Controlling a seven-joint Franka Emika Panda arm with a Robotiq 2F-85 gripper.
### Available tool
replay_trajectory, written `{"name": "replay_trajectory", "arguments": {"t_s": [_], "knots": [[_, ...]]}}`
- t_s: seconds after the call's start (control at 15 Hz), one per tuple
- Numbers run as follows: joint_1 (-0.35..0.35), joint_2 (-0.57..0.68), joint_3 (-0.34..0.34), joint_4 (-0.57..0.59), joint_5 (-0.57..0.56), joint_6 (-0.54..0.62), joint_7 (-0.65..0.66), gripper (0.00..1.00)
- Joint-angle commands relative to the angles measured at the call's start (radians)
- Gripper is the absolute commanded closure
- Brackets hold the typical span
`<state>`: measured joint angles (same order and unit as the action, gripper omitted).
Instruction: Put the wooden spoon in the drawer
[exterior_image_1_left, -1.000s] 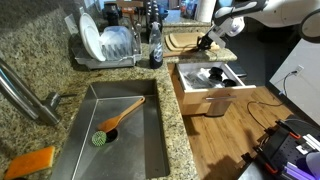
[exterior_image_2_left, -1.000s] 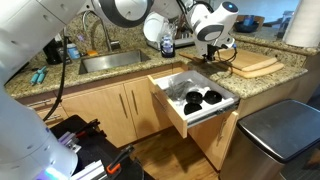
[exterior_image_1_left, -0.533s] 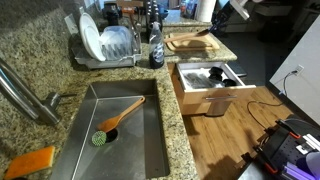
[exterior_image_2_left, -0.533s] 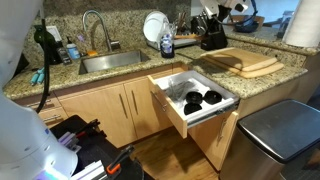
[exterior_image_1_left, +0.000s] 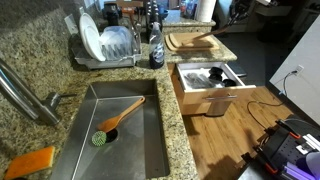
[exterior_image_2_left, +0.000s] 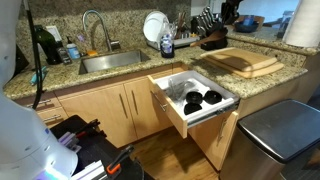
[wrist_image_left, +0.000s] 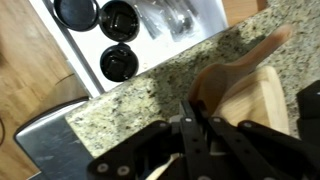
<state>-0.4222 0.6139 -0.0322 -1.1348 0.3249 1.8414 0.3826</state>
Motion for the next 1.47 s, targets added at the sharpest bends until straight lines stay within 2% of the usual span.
{"name": "replay_trajectory", "arguments": {"t_s": [0.0, 0.27, 0.33, 0.4, 0.53, 0.73, 0.93, 1.27, 1.33, 1.4], "knots": [[0.034, -0.057, -0.059, -0.140, -0.098, -0.027, 0.102, 0.98], [0.036, -0.034, -0.071, -0.188, -0.140, -0.176, 0.175, 0.98], [0.025, -0.024, -0.061, -0.196, -0.121, -0.223, 0.166, 0.98], [0.051, -0.010, -0.106, -0.193, -0.080, -0.280, 0.145, 0.98], [0.050, 0.007, -0.113, -0.212, -0.043, -0.346, 0.134, 0.98], [0.100, 0.011, -0.154, -0.328, -0.068, -0.083, 0.124, 0.98], [0.131, 0.074, -0.177, -0.349, -0.094, 0.168, 0.113, 0.98], [0.133, 0.190, -0.145, -0.366, -0.025, 0.583, 0.070, 0.98], [0.129, 0.198, -0.126, -0.402, 0.015, 0.663, 0.077, 0.67], [0.138, 0.190, -0.157, -0.357, -0.031, 0.542, 0.078, 0.91]]}}
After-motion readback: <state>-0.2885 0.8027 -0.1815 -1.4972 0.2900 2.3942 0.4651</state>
